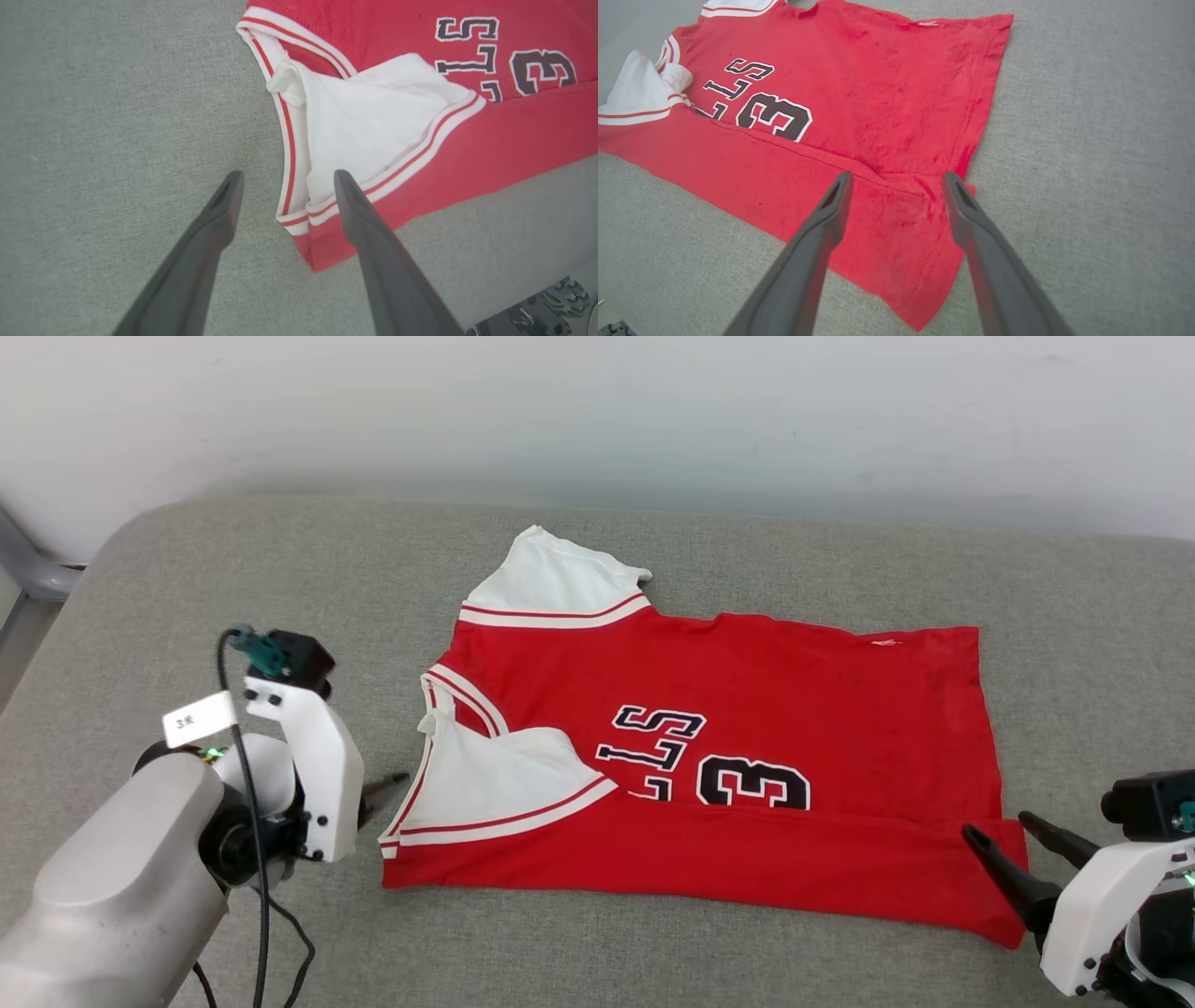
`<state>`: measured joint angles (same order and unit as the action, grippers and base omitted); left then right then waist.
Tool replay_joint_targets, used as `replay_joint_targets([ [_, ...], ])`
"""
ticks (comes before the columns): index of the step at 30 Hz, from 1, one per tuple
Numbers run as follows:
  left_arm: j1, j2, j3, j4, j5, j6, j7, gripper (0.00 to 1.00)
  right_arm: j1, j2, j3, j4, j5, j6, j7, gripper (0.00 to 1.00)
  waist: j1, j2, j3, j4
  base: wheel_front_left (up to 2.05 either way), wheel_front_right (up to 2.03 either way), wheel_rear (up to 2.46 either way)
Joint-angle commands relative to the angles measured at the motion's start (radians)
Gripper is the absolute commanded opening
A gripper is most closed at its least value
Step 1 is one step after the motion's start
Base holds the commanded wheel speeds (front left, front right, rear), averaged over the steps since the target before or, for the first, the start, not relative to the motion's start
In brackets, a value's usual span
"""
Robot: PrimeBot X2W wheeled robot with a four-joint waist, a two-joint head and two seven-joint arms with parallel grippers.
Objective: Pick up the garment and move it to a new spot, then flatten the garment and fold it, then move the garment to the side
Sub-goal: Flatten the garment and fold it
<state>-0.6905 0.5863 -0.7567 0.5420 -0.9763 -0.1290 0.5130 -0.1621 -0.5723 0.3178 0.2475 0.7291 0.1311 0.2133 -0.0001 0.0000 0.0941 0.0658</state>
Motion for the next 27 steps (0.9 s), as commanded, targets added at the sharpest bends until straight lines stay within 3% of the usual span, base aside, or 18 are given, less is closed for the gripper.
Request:
replay_joint_targets([
  [1, -0.011, 0.005, -0.013, -0.010, -0.008, -0.001, 0.041, 1.00, 0.010, 0.008, -0.006, -0.009, -0.008, -0.001, 0.006, 1.00, 0.0001, 0.0000, -0.002, 0.000, 0.00, 0.00, 0.00],
  [8, 0.001, 0.021, -0.064, -0.029, -0.021, 0.006, 0.172, 1.00, 0.013, 0.026, -0.028, -0.045, -0.029, -0.001, 0.034, 1.00, 0.0001, 0.0000, 0.013, -0.014, 0.00, 0.00, 0.00],
  [18, 0.043, 0.008, -0.090, 0.046, -0.015, 0.013, 0.170, 1.00, -0.016, 0.046, -0.049, -0.081, -0.057, -0.001, 0.059, 1.00, 0.0001, 0.0000, 0.075, -0.057, 0.00, 0.00, 0.00],
  [24, 0.072, -0.033, -0.131, 0.110, -0.024, 0.006, 0.177, 1.00, -0.021, 0.049, -0.060, -0.095, -0.064, -0.001, 0.070, 1.00, 0.0001, 0.0000, 0.092, -0.068, 0.00, 0.00, 0.00],
  [25, 0.077, -0.039, -0.145, 0.115, -0.022, 0.004, 0.189, 0.96, -0.022, 0.048, -0.063, -0.097, -0.065, -0.001, 0.074, 1.00, 0.0001, 0.0000, 0.092, -0.068, 0.00, 0.00, 0.00],
  [26, 0.079, -0.041, -0.157, 0.114, -0.020, 0.003, 0.194, 0.27, -0.023, 0.046, -0.065, -0.100, -0.067, -0.001, 0.078, 1.00, 0.0001, 0.0000, 0.090, -0.067, 0.00, 0.00, 0.00],
  [27, 0.078, -0.041, -0.163, 0.114, -0.018, 0.002, 0.188, 0.00, -0.023, 0.044, -0.067, -0.105, -0.069, -0.001, 0.082, 1.00, 0.0001, 0.0000, 0.089, -0.067, 0.00, 0.00, 0.00],
])
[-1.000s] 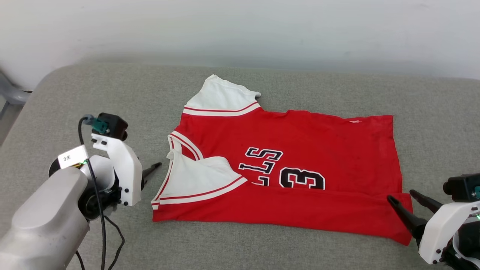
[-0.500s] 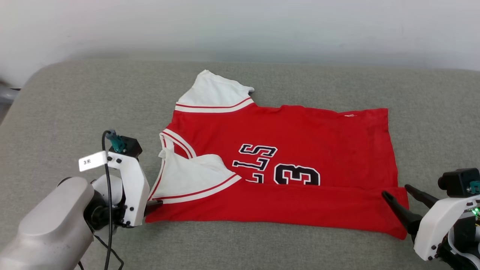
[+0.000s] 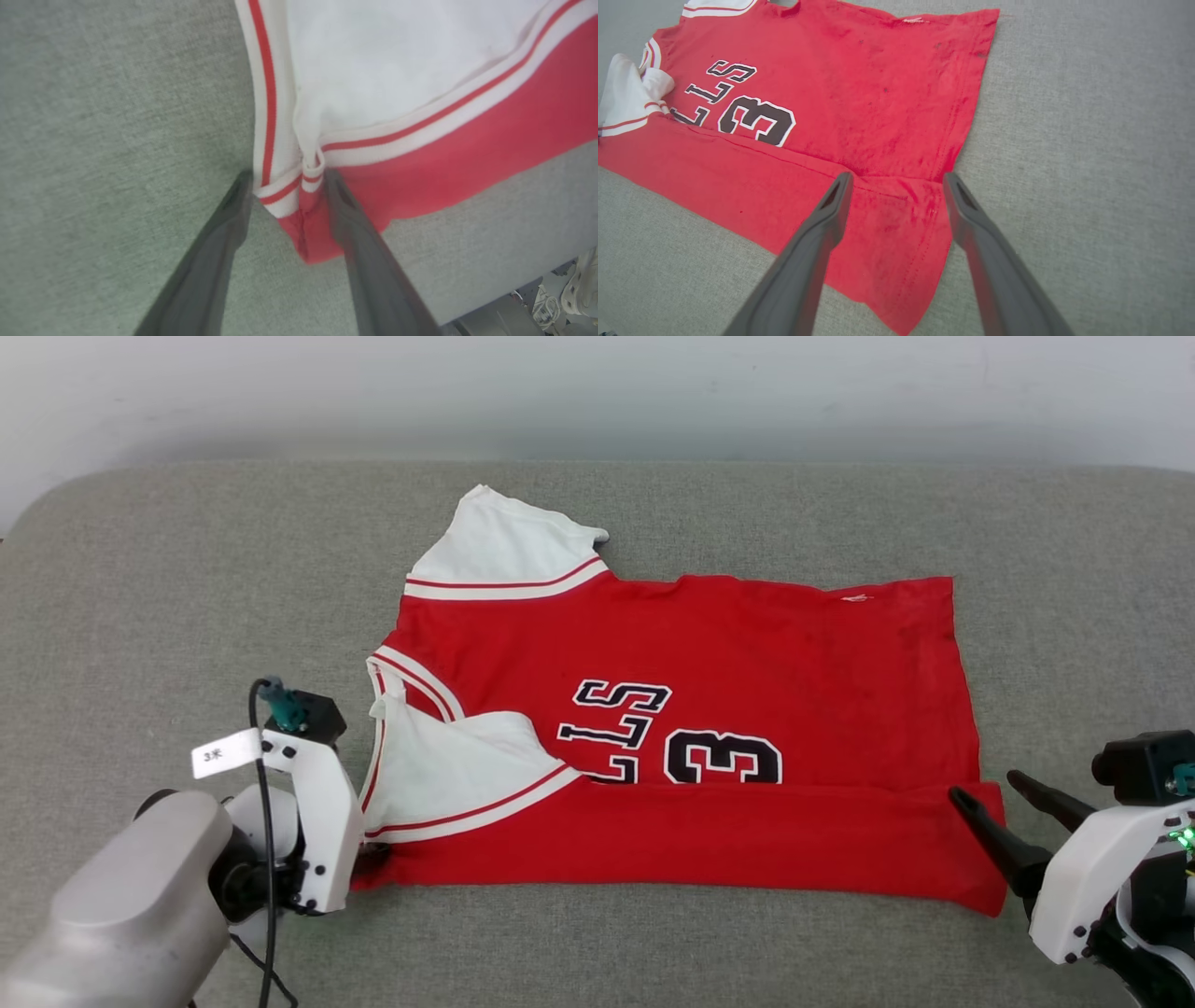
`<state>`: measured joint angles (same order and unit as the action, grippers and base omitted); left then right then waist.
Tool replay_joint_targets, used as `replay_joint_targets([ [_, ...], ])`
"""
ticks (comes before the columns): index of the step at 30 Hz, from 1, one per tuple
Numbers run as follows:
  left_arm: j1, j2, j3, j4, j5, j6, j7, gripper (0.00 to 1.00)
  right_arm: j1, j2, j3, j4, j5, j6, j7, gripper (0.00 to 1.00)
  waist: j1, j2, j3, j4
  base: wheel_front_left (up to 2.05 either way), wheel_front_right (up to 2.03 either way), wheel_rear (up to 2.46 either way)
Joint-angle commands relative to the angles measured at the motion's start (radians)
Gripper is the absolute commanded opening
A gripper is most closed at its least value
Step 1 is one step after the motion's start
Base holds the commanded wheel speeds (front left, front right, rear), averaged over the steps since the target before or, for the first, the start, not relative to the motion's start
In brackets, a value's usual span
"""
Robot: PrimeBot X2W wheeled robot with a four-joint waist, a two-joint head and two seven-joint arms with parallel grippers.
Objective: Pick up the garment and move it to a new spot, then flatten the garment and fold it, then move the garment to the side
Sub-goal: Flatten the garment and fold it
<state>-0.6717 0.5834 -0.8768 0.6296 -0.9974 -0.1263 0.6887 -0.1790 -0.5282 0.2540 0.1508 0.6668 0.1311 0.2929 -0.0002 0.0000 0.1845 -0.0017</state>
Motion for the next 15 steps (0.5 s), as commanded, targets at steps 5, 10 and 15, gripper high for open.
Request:
replay_joint_targets([
  [5, 0.026, -0.022, -0.036, 0.012, 0.003, 0.000, -0.039, 0.00, -0.022, -0.034, -0.003, -0.042, -0.013, -0.001, 0.056, 1.00, 0.0002, 0.0000, -0.026, 0.005, 0.00, 0.00, 0.00],
  [10, 0.012, 0.012, -0.038, -0.046, 0.001, -0.002, -0.090, 0.00, -0.034, -0.101, 0.005, -0.079, 0.006, -0.001, 0.182, 1.00, 0.0002, 0.0000, -0.054, 0.013, 0.00, 0.00, 0.00],
  [15, 0.013, 0.037, -0.042, -0.107, 0.001, -0.002, -0.126, 0.00, -0.053, -0.171, 0.020, -0.110, 0.040, -0.001, 0.363, 1.00, 0.0002, 0.0000, -0.067, 0.021, 0.00, 0.00, 0.00],
])
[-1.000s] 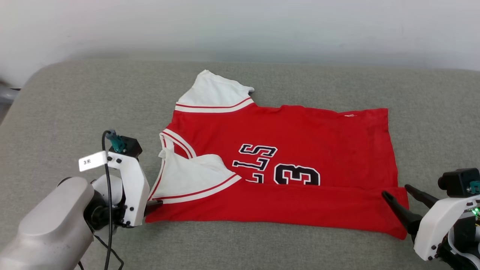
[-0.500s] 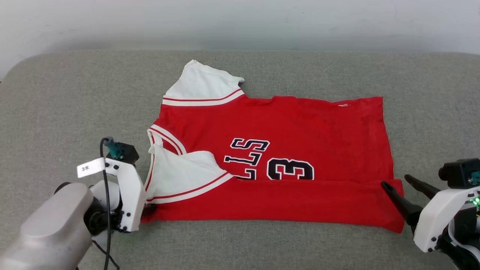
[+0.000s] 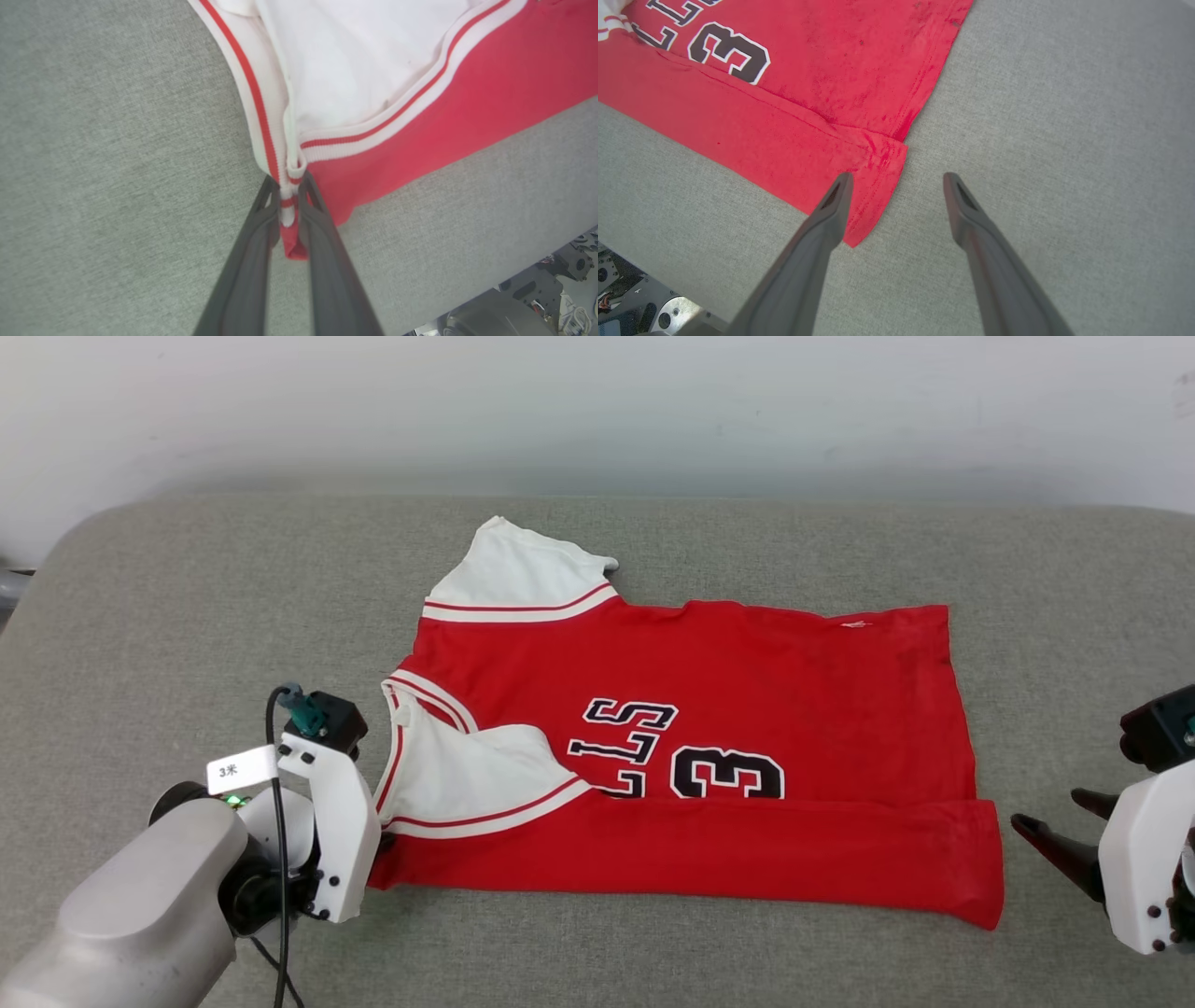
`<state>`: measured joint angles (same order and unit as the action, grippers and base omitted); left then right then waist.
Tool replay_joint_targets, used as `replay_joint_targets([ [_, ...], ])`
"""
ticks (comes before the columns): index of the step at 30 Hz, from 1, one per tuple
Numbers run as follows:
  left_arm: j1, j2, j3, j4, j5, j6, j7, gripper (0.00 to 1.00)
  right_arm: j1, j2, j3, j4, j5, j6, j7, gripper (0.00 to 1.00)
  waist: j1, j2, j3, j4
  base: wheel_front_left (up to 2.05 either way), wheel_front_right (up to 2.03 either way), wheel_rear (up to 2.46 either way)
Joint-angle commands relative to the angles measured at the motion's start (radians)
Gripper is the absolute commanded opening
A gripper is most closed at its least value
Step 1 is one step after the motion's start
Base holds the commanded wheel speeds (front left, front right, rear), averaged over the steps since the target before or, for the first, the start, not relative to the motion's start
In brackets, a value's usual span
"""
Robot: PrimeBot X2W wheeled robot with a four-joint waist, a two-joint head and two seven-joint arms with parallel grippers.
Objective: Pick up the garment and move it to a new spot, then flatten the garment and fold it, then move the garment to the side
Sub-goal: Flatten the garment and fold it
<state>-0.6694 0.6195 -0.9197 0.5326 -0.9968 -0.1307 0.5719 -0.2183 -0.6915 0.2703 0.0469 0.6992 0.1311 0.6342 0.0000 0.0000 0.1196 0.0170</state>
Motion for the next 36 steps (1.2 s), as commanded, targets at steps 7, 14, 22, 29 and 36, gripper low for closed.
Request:
replay_joint_targets([
  [7, -0.003, 0.006, -0.011, -0.067, 0.016, 0.002, -0.025, 0.00, -0.048, -0.018, 0.031, 0.014, 0.033, -0.001, 0.224, 1.00, 0.0000, 0.0000, 0.009, 0.021, 0.00, 0.00, 0.00],
  [14, -0.029, -0.008, -0.017, -0.092, 0.036, 0.007, -0.037, 0.00, -0.088, 0.044, 0.076, 0.106, 0.004, -0.001, 0.273, 1.00, 0.0000, 0.0000, 0.050, 0.039, 0.00, 0.00, 0.00],
  [22, -0.050, -0.011, -0.026, -0.094, 0.051, 0.005, -0.055, 0.00, -0.073, 0.128, 0.155, 0.263, -0.009, -0.001, 0.220, 1.00, 0.0000, 0.0000, 0.092, 0.055, 0.00, 0.00, 0.00],
  [29, -0.029, -0.004, -0.030, -0.079, 0.043, 0.003, -0.073, 0.00, -0.067, 0.146, 0.251, 0.315, 0.023, 0.001, 0.130, 0.24, 0.0000, 0.0000, 0.092, 0.051, 0.00, 0.00, 0.00],
  [36, -0.002, -0.009, -0.027, -0.063, 0.024, 0.003, -0.098, 0.00, -0.104, 0.106, 0.270, 0.299, 0.060, 0.001, 0.036, 0.00, 0.0000, 0.0000, 0.054, 0.044, 0.00, 0.00, 0.00],
])
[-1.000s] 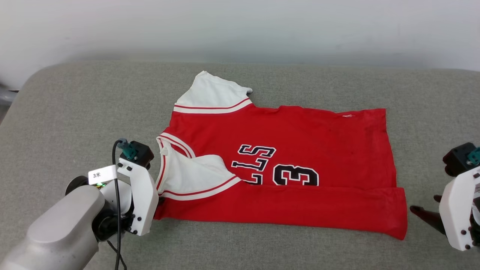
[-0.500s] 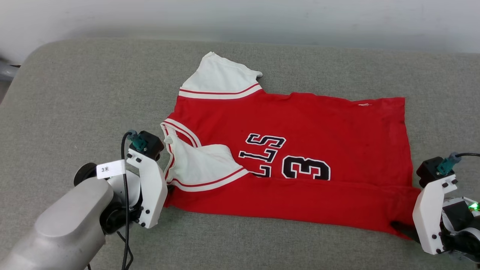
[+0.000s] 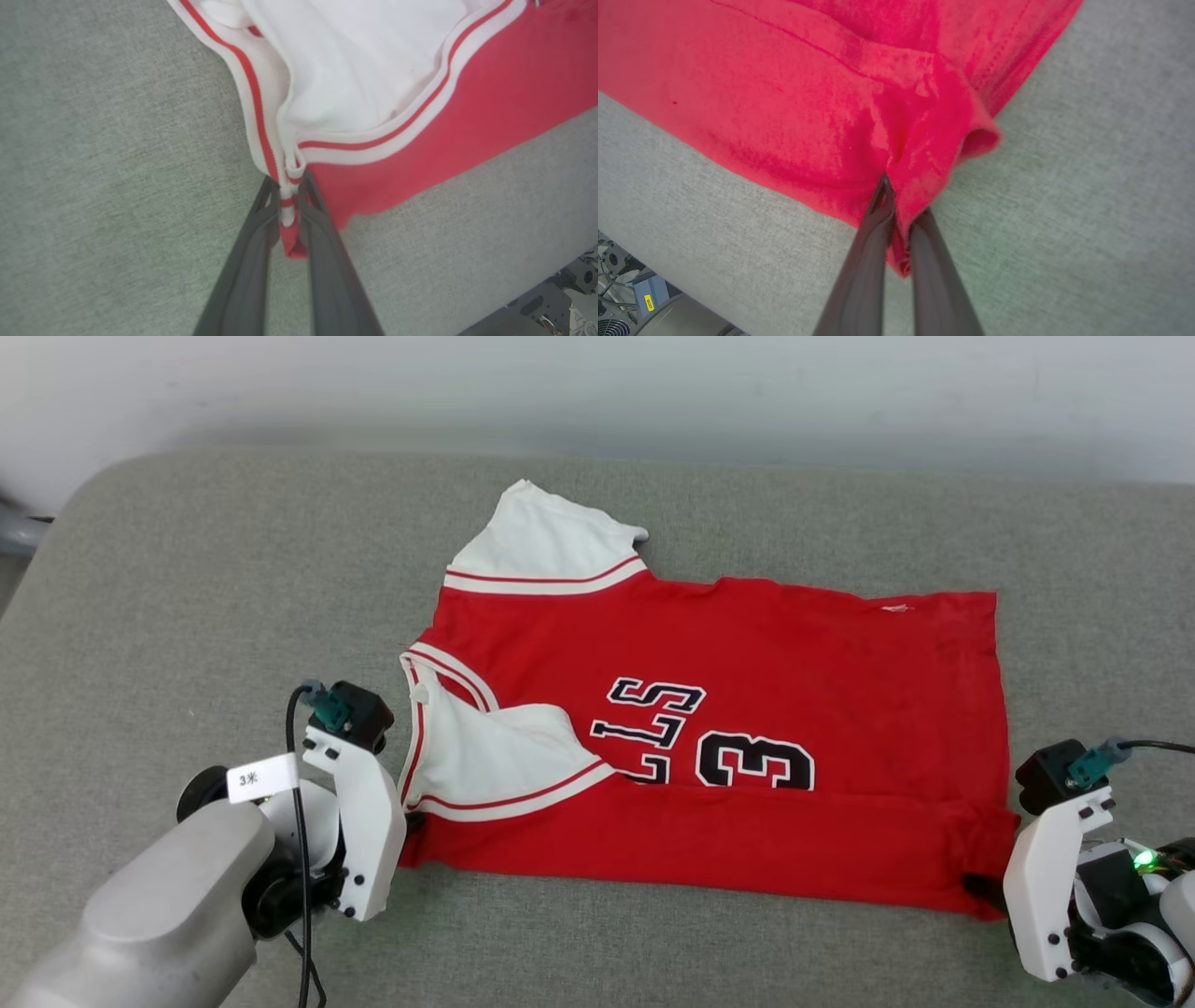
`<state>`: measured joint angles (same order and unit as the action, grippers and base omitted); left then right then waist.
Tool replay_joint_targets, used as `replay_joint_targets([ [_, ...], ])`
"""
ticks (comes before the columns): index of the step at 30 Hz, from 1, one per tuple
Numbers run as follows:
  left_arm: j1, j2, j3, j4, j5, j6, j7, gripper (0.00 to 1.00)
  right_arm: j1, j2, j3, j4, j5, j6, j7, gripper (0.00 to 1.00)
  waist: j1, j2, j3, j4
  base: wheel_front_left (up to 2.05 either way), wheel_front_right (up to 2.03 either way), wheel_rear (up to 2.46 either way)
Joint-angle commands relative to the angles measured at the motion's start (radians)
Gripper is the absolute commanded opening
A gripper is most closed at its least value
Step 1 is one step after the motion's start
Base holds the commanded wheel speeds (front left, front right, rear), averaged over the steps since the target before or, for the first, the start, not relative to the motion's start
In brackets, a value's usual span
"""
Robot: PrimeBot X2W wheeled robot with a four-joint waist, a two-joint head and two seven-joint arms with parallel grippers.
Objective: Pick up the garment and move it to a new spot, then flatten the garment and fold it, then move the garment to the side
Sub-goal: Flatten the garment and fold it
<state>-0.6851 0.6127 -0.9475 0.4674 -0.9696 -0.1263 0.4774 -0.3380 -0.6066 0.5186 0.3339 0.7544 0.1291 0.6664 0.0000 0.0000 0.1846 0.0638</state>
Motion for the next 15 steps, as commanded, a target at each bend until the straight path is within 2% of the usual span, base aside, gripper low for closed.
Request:
replay_joint_targets([
  [1, 0.020, 0.000, 0.002, 0.003, -0.005, -0.001, -0.010, 0.00, 0.015, 0.016, 0.023, 0.005, 0.012, 0.003, -0.013, 0.00, 0.0000, 0.0000, -0.022, -0.004, 0.00, 0.00, 0.00],
  [9, 0.099, 0.050, 0.006, -0.036, -0.032, 0.006, -0.042, 0.00, 0.072, -0.061, 0.007, -0.078, 0.074, 0.001, -0.105, 0.00, 0.0000, 0.0000, -0.103, -0.021, 0.00, 0.00, 0.00],
  [15, 0.174, 0.129, 0.015, -0.140, -0.059, 0.035, -0.037, 0.00, 0.160, -0.123, -0.032, -0.159, 0.104, 0.001, -0.112, 0.00, 0.0000, 0.0000, -0.149, -0.030, 0.00, 0.00, 0.00],
])
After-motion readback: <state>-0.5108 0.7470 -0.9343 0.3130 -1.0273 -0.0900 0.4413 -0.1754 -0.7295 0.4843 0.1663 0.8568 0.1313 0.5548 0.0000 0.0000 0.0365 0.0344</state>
